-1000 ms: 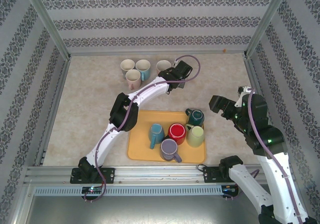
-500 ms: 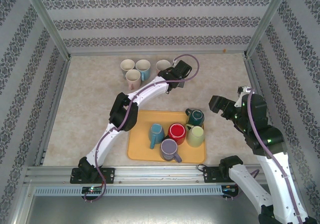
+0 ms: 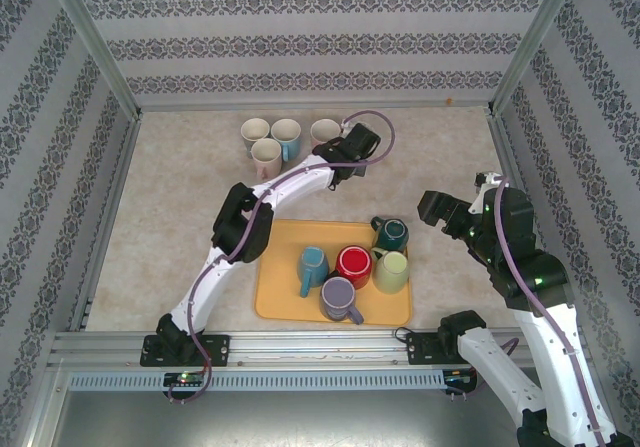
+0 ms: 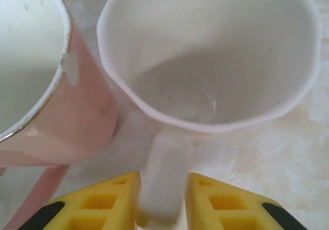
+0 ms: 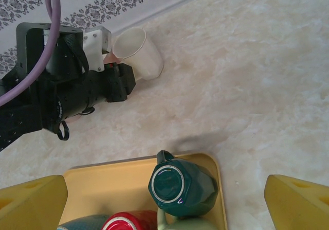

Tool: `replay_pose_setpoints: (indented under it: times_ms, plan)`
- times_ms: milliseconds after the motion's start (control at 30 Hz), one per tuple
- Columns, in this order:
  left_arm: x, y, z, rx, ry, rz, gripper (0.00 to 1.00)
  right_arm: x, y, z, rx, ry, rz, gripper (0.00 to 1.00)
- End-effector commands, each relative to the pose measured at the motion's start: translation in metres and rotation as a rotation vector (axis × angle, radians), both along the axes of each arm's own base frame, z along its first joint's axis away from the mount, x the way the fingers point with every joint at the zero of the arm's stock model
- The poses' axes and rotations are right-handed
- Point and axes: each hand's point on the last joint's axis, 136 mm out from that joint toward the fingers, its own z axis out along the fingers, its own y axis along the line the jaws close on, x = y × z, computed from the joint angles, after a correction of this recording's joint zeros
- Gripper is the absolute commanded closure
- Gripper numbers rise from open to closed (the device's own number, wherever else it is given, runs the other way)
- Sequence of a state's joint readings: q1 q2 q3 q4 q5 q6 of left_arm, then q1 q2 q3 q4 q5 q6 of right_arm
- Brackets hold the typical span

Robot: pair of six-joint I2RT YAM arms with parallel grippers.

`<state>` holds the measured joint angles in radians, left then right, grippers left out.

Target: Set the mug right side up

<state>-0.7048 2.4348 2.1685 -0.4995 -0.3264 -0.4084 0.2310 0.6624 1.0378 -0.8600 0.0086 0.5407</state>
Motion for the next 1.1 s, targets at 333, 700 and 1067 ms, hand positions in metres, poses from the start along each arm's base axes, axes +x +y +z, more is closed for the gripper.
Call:
replay_pose_setpoints:
  times_ms: [333, 700, 1067]
  plan:
    - [-0.017, 0.012, 0.111, -0.204, -0.153, 0.002, 0.62, -0.001, 0.015, -0.005, -0.028, 0.093, 0.118, 0.02]
    - [-0.094, 0.045, 0.184, -0.24, -0.166, -0.18, 0.6, 0.01, 0.041, -0.053, -0.215, 0.362, 0.287, 0.02]
    - [-0.169, 0.095, 0.183, -0.242, -0.182, -0.264, 0.56, 0.02, 0.058, -0.1, -0.292, 0.56, 0.369, 0.02]
